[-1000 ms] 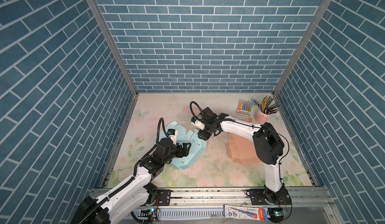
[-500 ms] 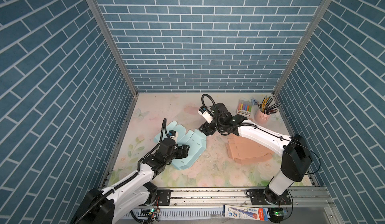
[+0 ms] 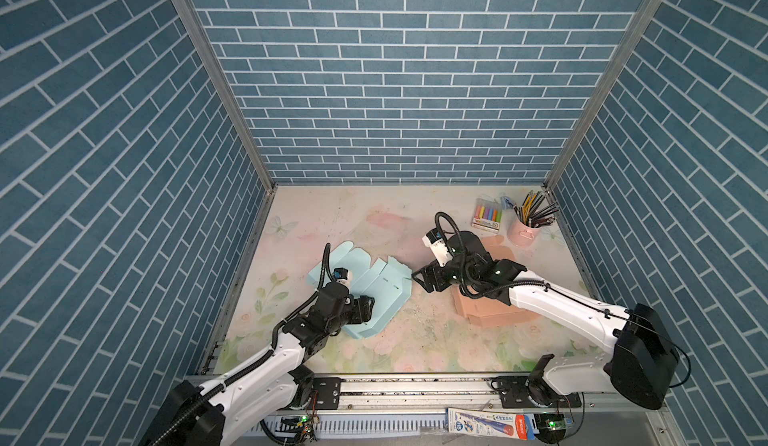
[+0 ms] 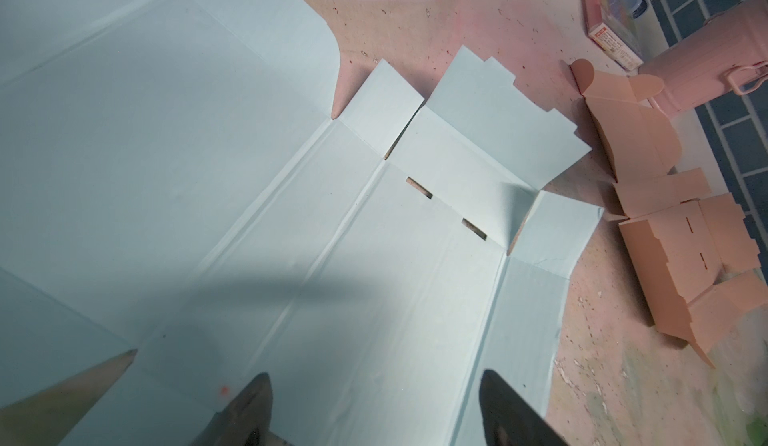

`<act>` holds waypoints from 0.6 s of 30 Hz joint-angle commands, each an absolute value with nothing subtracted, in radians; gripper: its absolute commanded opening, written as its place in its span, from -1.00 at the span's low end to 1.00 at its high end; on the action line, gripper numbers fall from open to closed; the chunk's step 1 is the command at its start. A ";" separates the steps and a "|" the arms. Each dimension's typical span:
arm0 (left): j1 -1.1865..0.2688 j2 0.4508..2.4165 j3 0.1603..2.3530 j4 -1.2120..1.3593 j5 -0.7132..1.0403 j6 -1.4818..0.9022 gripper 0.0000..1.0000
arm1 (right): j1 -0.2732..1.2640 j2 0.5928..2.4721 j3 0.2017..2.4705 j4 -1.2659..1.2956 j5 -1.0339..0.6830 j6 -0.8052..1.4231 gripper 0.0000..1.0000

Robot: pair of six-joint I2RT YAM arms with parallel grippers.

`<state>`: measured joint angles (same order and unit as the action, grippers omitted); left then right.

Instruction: Fold the paper box

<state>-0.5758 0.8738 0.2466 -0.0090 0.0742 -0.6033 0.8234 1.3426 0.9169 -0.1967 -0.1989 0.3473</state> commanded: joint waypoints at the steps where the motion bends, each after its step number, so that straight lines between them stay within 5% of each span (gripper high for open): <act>1: -0.591 0.852 0.233 -0.051 0.050 -0.631 0.57 | 0.821 1.322 0.908 -0.209 -0.249 0.417 0.59; 11: -0.661 0.858 0.204 -0.009 0.040 -0.682 0.55 | 0.832 1.270 0.695 -0.017 -0.440 0.618 0.61; 18: -0.712 0.882 0.179 0.046 0.032 -0.722 0.22 | 0.922 1.305 0.570 0.180 -0.443 0.798 0.64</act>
